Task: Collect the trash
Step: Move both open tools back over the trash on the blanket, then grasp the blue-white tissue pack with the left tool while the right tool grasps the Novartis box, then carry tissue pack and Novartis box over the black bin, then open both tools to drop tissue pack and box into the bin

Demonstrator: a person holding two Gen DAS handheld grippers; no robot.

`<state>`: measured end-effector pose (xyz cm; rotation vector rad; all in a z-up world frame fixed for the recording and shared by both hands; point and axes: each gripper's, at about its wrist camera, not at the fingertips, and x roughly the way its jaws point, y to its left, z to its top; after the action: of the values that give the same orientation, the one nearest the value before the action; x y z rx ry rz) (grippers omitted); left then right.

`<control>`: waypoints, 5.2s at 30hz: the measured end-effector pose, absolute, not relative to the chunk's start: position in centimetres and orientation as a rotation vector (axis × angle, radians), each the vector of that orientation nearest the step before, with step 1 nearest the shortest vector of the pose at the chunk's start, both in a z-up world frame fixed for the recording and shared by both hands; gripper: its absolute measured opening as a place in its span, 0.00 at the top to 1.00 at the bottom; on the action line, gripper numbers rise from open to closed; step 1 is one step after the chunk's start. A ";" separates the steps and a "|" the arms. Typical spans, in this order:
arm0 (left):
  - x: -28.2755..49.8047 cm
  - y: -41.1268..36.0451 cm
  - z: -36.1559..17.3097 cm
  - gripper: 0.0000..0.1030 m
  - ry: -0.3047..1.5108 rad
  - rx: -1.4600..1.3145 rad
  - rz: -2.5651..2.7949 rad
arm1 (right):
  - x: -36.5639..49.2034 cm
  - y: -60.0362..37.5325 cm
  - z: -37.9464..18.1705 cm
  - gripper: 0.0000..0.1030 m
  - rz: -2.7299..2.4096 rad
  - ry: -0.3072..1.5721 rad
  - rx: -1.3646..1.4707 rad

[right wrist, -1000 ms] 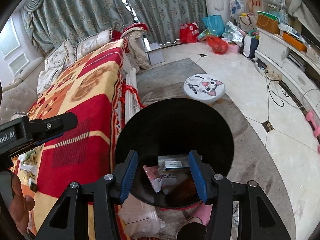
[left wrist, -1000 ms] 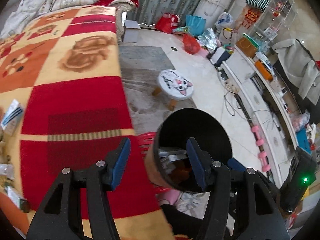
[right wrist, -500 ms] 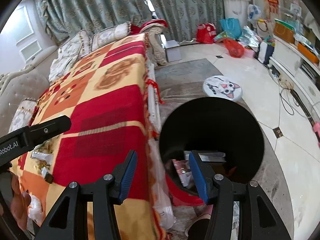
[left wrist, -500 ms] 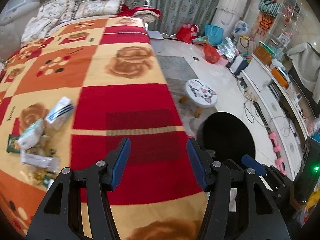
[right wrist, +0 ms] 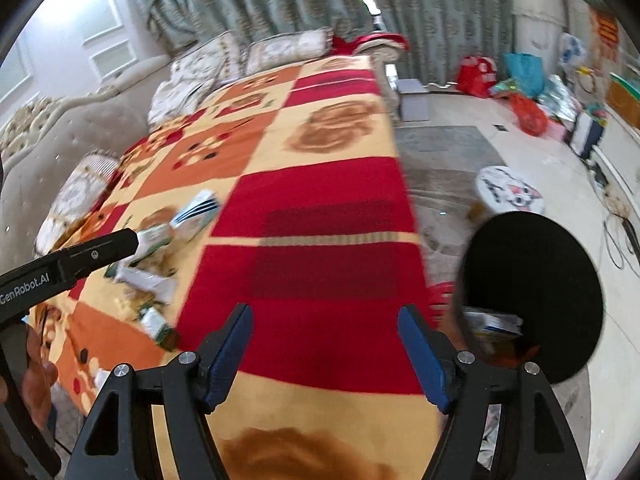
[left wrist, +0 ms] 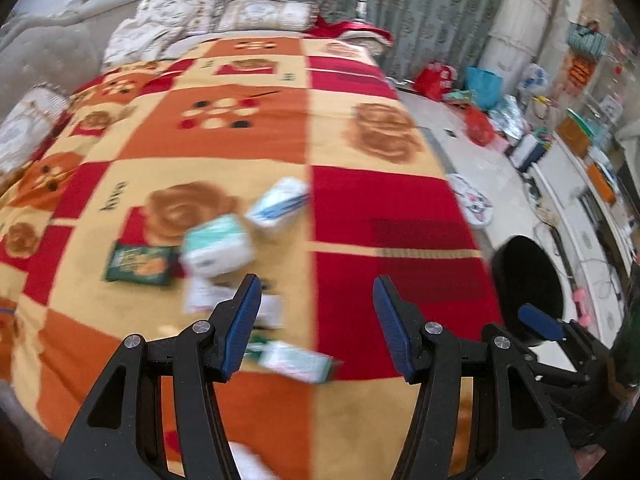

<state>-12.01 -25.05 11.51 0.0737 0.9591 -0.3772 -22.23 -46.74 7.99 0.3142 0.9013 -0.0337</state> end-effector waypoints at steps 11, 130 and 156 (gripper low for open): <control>-8.6 -14.2 9.2 0.45 1.009 0.003 -0.195 | -16.4 -39.8 7.4 0.30 0.085 0.950 0.254; -17.4 -50.8 8.9 0.82 1.090 0.190 -0.796 | -28.7 -64.2 6.2 0.71 -0.292 0.863 0.444; -16.6 -54.6 6.3 0.64 1.152 0.162 -0.830 | -28.4 -67.2 4.0 0.60 -0.367 0.887 0.478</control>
<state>-16.64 -54.60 6.26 0.1621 1.1523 -0.8305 -28.38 -67.20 4.05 0.4784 0.8865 -0.3668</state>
